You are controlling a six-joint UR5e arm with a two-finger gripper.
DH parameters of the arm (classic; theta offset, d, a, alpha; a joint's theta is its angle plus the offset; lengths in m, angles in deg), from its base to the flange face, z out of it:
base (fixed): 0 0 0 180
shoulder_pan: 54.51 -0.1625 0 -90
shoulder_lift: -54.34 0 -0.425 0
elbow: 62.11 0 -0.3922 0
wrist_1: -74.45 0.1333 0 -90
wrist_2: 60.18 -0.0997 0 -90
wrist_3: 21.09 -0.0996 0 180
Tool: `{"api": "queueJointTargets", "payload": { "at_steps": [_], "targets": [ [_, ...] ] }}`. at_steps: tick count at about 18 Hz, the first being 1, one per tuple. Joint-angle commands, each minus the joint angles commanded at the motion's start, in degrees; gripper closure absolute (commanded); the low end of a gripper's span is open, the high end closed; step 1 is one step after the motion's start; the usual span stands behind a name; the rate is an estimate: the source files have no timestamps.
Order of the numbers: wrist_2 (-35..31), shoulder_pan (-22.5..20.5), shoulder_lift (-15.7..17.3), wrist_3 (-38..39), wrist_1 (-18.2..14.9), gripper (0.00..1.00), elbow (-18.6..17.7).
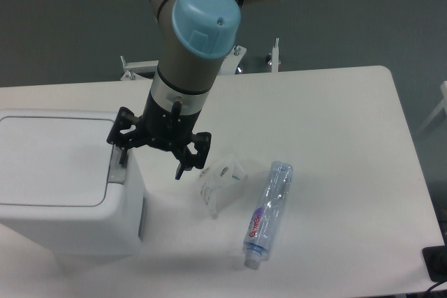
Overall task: Open the trash can
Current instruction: 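Push the gripper against the lid edge to flip the lid open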
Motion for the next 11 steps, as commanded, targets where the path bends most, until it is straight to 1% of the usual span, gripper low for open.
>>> {"api": "queueJointTargets", "payload": {
  "at_steps": [3, 11],
  "targets": [
    [0.0, 0.0, -0.1, 0.6, 0.6, 0.00, 0.0],
    [-0.1, 0.0, -0.4, 0.7, 0.6, 0.00, 0.0]
  ]
}}
